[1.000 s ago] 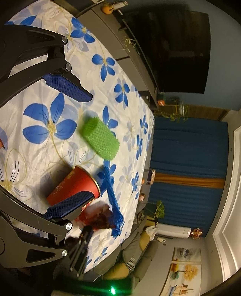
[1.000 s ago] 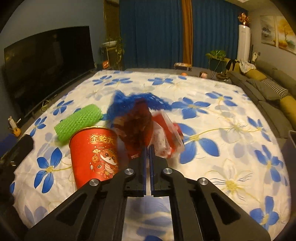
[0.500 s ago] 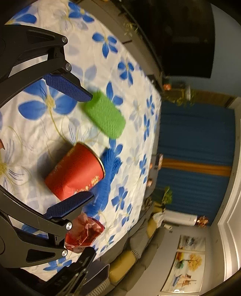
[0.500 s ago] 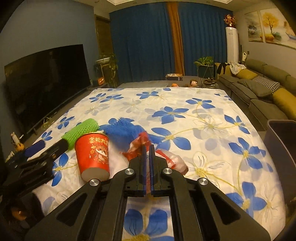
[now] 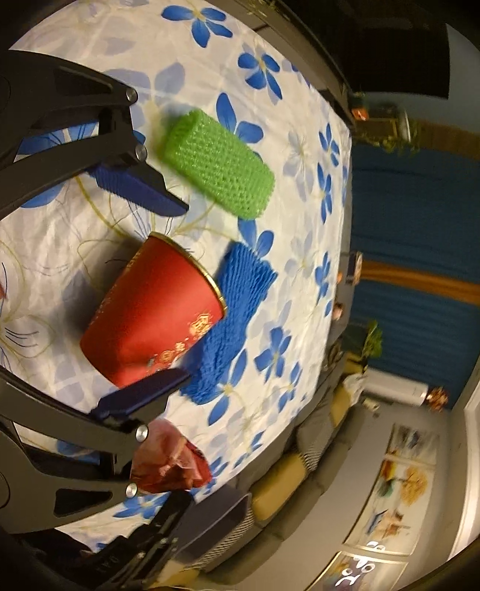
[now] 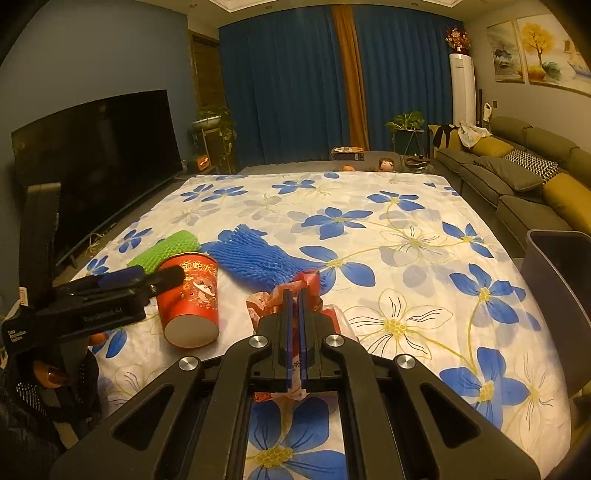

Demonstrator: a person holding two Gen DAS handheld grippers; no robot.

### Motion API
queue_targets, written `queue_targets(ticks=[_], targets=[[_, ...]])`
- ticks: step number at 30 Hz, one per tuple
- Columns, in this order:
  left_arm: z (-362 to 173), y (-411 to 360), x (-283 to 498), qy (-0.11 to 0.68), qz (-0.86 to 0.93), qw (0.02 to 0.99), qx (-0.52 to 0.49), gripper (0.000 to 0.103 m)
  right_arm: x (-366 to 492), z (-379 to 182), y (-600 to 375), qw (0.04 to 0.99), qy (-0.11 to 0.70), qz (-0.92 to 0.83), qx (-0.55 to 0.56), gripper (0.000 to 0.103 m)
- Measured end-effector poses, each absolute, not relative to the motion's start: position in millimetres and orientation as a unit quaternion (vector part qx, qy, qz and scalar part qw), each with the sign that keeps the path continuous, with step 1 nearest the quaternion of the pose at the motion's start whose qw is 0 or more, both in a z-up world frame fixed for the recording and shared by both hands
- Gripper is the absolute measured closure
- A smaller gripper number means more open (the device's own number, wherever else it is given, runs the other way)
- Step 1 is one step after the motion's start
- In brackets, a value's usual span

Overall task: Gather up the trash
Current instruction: 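Grasp the red printed paper cup with the left tool while the right holds the wrapper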

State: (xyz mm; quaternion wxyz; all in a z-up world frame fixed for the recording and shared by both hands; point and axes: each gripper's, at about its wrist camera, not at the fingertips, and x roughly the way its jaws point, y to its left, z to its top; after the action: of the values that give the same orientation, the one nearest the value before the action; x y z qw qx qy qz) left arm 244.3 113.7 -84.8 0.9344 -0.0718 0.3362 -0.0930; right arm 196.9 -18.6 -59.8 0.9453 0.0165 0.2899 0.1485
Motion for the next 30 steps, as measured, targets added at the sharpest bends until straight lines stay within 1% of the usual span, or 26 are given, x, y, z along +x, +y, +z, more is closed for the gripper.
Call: queue_targets(ticks=[3,8,9,10,11,12,15,17,30], targets=[[-88,116,243,0.343,-0.107,0.93,-0.074,0.036,196,-61,-18,0.945,0.292,0.149,0.016,0.099],[-90,118,239,0.345,-0.106,0.929,-0.082,0.038,195,-64,-18,0.943,0.296,0.149,0.016,0.099],[-89,118,237,0.341,-0.104,0.931,-0.082,0.036,194,-64,-18,0.943,0.296,0.149,0.016,0.099],[-87,117,235,0.334,-0.109,0.932,-0.083,0.028,194,-64,-18,0.943,0.297,0.149,0.016,0.099],[-86,115,233,0.328,-0.115,0.934,-0.08,0.023,194,-64,-18,0.943,0.297,0.149,0.017,0.099],[-85,113,230,0.324,-0.114,0.936,-0.074,0.013,194,-64,-18,0.944,0.296,0.148,0.017,0.099],[-84,104,227,0.319,-0.122,0.939,-0.048,0.009,194,-64,-19,0.944,0.296,0.148,0.019,0.099],[-88,100,231,0.328,-0.118,0.937,-0.031,0.008,194,-64,-19,0.943,0.296,0.148,0.02,0.099],[-99,92,240,0.364,-0.146,0.92,-0.015,0.008,193,-64,-21,0.943,0.298,0.144,0.022,0.099]])
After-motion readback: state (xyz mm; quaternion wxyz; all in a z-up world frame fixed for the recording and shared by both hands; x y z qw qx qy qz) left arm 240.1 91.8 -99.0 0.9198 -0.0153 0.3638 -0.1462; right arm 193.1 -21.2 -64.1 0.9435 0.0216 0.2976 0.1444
